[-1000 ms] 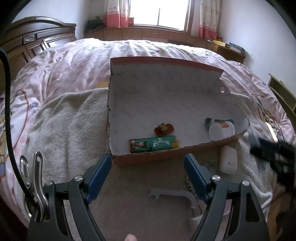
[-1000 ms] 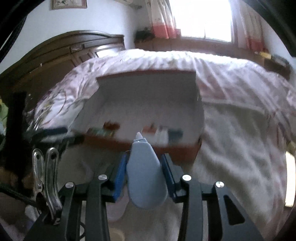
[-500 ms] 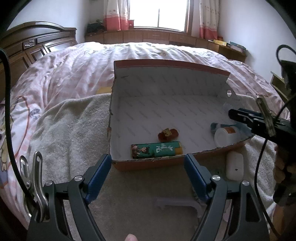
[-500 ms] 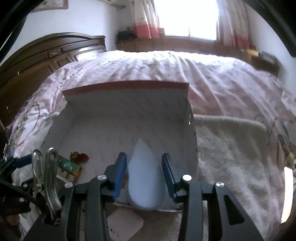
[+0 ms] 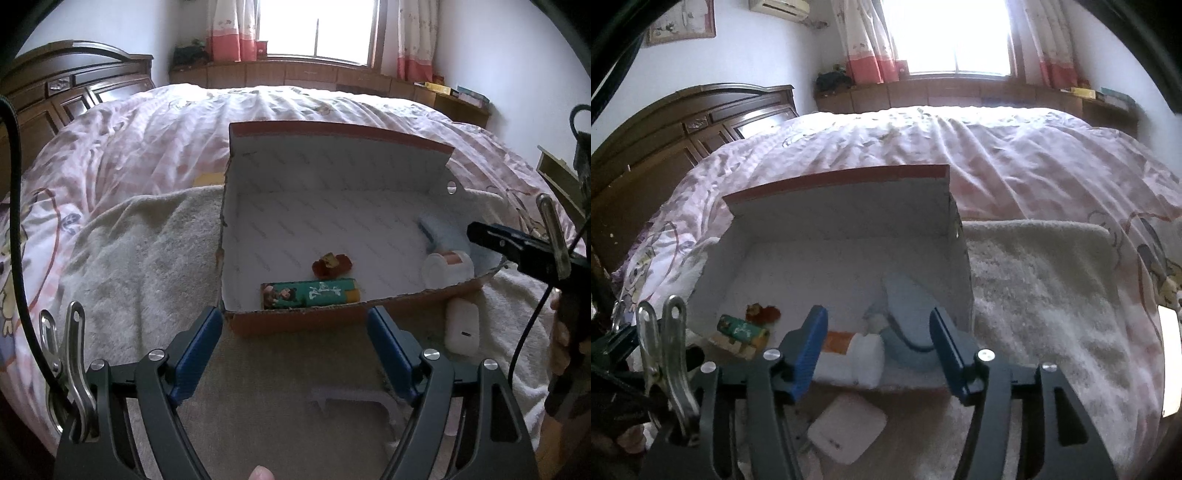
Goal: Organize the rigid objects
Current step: 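Carry the blue tape dispenser into the box and open the right tool, then grasp the grey handle with the left tool while the right tool grasps the white earbud case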
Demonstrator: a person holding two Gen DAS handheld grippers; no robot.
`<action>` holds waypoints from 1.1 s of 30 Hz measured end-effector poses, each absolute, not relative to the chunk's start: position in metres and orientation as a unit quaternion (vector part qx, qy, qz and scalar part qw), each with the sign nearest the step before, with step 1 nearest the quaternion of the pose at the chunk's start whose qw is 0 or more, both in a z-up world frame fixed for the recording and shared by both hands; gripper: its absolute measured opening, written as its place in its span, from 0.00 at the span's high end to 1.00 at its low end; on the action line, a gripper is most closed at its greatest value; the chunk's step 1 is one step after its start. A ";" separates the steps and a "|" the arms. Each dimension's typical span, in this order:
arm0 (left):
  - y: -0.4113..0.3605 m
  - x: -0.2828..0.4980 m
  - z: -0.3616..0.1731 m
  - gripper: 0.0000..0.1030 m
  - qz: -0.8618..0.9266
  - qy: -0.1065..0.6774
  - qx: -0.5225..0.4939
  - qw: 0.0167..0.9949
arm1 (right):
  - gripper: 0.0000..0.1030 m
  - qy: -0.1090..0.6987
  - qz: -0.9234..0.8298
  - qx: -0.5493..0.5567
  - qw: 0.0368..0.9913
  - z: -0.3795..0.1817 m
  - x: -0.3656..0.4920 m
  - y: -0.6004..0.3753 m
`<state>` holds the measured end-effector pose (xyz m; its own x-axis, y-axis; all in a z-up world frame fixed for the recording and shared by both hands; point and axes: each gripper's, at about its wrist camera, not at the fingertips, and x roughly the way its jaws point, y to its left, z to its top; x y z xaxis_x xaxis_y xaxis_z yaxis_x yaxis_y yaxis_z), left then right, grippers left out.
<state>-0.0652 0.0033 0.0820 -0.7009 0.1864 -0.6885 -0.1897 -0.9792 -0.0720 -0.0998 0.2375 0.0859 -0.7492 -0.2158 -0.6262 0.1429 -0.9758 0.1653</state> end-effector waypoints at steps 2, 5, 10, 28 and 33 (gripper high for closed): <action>0.003 -0.061 0.083 0.20 0.923 0.002 -0.371 0.104 | 0.41 -0.053 -0.934 0.340 0.098 0.086 -0.094 0.236; 0.001 -0.056 0.083 0.20 0.922 0.003 -0.371 0.107 | 0.41 -0.050 -0.935 0.337 0.100 0.086 -0.080 0.234; -0.002 -0.048 0.079 0.20 0.920 0.003 -0.377 0.110 | 0.41 -0.049 -0.935 0.337 0.102 0.084 -0.058 0.233; 0.018 -0.038 0.038 0.20 0.877 0.001 -0.443 0.183 | 0.41 -0.050 -0.915 0.386 0.103 0.043 -0.030 0.226; 0.027 -0.037 0.031 0.20 0.870 0.014 -0.453 0.192 | 0.41 -0.053 -0.913 0.392 0.103 0.038 -0.028 0.225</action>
<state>-0.0371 0.0271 0.0310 -0.5153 0.3217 -0.7944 -0.3479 -0.9256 -0.1491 -0.0281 0.2251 0.0379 -0.6716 -0.2294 -0.7045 0.1459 -0.9732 0.1779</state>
